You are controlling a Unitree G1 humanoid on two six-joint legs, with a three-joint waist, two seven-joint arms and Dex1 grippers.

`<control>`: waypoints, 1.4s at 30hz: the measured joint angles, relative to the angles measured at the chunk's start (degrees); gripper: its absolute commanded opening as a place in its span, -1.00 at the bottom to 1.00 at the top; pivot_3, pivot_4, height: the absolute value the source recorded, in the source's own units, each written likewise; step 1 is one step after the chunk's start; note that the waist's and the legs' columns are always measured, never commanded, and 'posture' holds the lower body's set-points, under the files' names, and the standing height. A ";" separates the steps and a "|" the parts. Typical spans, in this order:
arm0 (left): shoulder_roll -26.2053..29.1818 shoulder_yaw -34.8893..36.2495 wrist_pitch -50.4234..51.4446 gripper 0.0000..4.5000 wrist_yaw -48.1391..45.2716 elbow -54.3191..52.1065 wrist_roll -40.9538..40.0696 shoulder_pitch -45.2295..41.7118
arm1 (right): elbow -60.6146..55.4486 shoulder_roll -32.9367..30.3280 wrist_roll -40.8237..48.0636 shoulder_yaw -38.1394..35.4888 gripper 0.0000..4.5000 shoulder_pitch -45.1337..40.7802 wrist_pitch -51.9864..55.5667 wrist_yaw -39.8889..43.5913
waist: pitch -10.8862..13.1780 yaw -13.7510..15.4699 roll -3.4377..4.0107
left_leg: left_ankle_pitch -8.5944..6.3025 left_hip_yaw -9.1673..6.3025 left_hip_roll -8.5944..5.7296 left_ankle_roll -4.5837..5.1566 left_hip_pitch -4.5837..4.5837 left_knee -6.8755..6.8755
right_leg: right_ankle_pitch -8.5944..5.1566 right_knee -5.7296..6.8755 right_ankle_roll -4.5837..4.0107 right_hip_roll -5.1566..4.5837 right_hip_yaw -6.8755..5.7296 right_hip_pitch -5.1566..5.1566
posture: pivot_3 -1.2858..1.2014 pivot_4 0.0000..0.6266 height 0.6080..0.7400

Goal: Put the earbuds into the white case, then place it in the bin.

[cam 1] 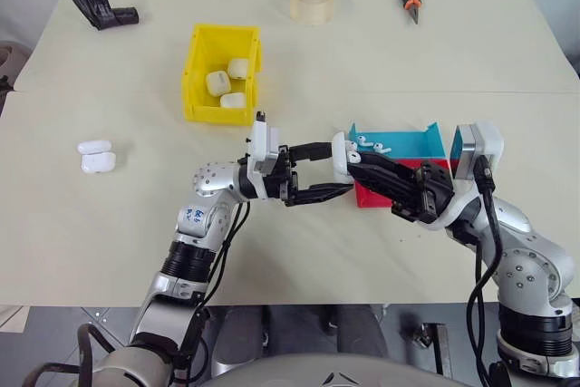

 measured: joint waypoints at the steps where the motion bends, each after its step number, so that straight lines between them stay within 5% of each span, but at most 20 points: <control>1: 0.00 0.20 0.00 0.24 0.06 0.00 0.00 0.00 | 0.00 -0.46 0.06 0.00 -0.17 -0.09 0.07 0.00 | 0.00 0.01 0.00 | 0.00 0.00 0.00 0.00 0.00 0.00 | 0.00 0.00 0.00 0.00 0.00 0.00 | 0.03 -0.52 1.00; 9: -0.84 0.95 -0.21 0.24 -0.08 -0.01 -0.11 -0.02 | 1.28 -2.81 1.30 -0.60 0.99 -3.11 1.70 -0.64 | 0.00 0.40 -0.01 | -0.01 0.01 0.00 0.02 0.00 0.01 | 0.00 -0.02 0.00 -0.01 0.00 0.00 | 0.03 -0.52 1.00; 14: 0.26 0.67 -0.57 0.24 -0.02 -0.26 0.13 -0.05 | 4.12 -7.06 -1.49 -2.72 0.99 -1.79 0.13 1.63 | 0.00 1.21 -0.01 | -0.01 0.01 0.00 0.02 0.00 0.00 | 0.00 -0.01 0.00 0.00 0.00 0.00 | 0.03 -0.52 1.00; 17: 4.83 0.87 -1.60 0.24 0.41 -0.28 2.86 -0.05 | 7.57 -11.47 -4.78 -4.92 0.73 0.56 -1.92 5.13 | 0.00 1.16 -0.01 | -0.01 0.04 0.00 0.02 0.00 0.00 | 0.00 -0.02 0.00 0.00 0.01 0.00 | 0.03 -0.52 1.00; 22: 10.69 -1.37 -5.22 0.24 0.53 -0.14 10.59 -1.17 | 11.71 -15.78 -13.13 -4.53 -0.03 1.79 -7.79 10.85 | 0.01 1.25 -0.01 | -0.01 0.06 0.00 0.02 0.01 0.00 | 0.00 -0.02 0.00 0.00 0.01 0.00 | 0.03 -0.52 1.00; 28: 11.34 -4.50 -4.14 0.24 2.11 -0.35 14.63 -4.44 | 10.71 -16.18 -16.38 0.20 -0.99 -2.64 -9.77 13.34 | 0.01 1.13 -0.02 | -0.01 0.05 0.01 0.02 0.01 0.01 | 0.00 0.00 0.00 0.01 0.01 -0.01 | 0.03 -0.52 1.00; 42: 10.63 -9.15 -1.92 0.24 3.80 -0.45 19.05 -6.02 | 3.08 -11.49 -16.54 10.97 -0.99 -15.58 -2.73 7.47 | 0.02 1.23 -0.03 | -0.01 0.03 0.00 0.02 -0.03 0.03 | 0.00 -0.01 0.00 0.00 -0.02 -0.01 | 0.03 -0.52 1.00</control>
